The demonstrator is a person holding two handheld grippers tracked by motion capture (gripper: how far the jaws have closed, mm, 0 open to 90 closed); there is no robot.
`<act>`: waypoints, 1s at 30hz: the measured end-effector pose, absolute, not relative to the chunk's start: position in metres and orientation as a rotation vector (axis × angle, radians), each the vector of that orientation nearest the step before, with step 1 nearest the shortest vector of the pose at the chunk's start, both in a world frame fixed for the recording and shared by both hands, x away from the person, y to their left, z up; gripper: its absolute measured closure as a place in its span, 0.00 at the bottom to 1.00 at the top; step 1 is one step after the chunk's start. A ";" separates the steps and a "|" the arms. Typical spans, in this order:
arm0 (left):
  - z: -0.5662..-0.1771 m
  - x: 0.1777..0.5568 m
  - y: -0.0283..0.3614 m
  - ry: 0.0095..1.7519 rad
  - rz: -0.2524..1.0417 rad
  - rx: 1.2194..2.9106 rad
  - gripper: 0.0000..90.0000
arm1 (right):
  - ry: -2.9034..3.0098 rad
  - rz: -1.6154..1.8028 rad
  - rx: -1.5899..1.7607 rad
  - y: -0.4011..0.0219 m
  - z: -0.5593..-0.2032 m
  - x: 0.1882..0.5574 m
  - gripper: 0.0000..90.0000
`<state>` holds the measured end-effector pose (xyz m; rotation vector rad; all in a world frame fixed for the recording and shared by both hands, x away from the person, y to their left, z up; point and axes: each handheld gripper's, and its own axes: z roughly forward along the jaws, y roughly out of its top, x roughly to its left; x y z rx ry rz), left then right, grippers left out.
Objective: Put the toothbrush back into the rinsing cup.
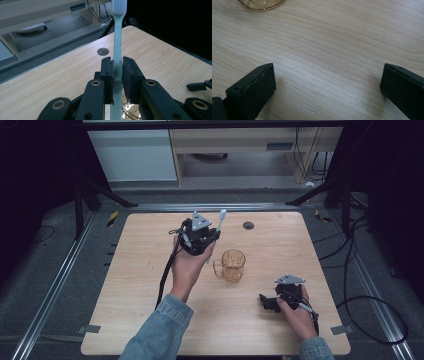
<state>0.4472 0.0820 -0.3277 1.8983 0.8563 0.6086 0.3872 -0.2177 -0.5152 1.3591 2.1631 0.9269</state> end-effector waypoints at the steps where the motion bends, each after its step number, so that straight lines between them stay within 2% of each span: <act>1: -0.328 0.447 0.082 0.856 0.609 1.898 0.87 | 2.163 0.927 1.359 -0.218 -0.515 0.387 0.01; 10: -0.319 0.430 0.076 0.811 0.647 1.778 0.87 | 2.166 0.928 1.356 -0.218 -0.515 0.387 0.01; 30: -0.331 0.424 0.074 0.797 0.684 1.652 0.87 | 2.169 0.930 1.352 -0.217 -0.515 0.387 0.01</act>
